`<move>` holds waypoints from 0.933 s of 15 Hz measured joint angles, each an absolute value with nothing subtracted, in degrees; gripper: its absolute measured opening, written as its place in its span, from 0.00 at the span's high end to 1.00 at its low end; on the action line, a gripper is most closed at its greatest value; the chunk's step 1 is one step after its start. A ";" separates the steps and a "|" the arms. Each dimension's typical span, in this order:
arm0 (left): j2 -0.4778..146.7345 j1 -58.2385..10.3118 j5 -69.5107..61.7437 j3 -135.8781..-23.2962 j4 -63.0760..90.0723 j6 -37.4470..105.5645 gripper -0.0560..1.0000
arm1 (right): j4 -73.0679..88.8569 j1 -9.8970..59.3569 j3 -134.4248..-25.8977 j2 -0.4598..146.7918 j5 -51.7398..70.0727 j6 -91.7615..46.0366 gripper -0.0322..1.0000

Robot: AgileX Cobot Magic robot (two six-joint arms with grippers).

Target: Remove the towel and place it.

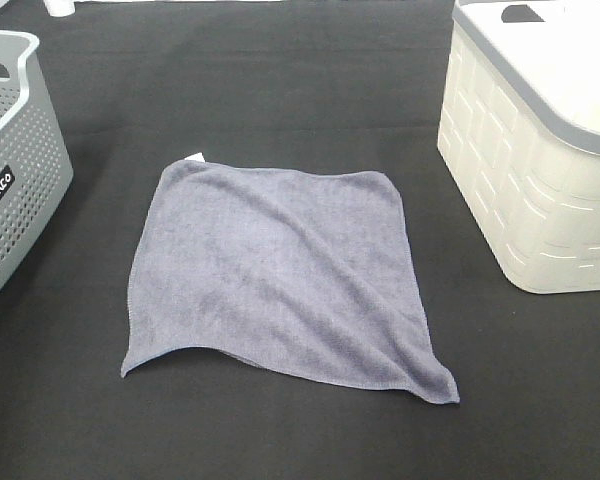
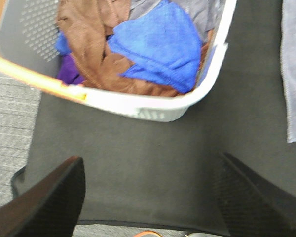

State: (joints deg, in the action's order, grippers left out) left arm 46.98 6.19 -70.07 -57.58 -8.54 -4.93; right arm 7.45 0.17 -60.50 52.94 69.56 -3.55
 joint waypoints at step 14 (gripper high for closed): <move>11.92 6.19 -61.82 -31.74 -7.96 -3.67 0.30 | 5.16 0.17 -32.83 4.30 69.73 -5.84 0.20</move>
State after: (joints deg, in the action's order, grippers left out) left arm 11.92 6.19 -61.82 -31.74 -7.96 -3.67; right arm 5.16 0.17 -32.83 4.30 69.73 -5.84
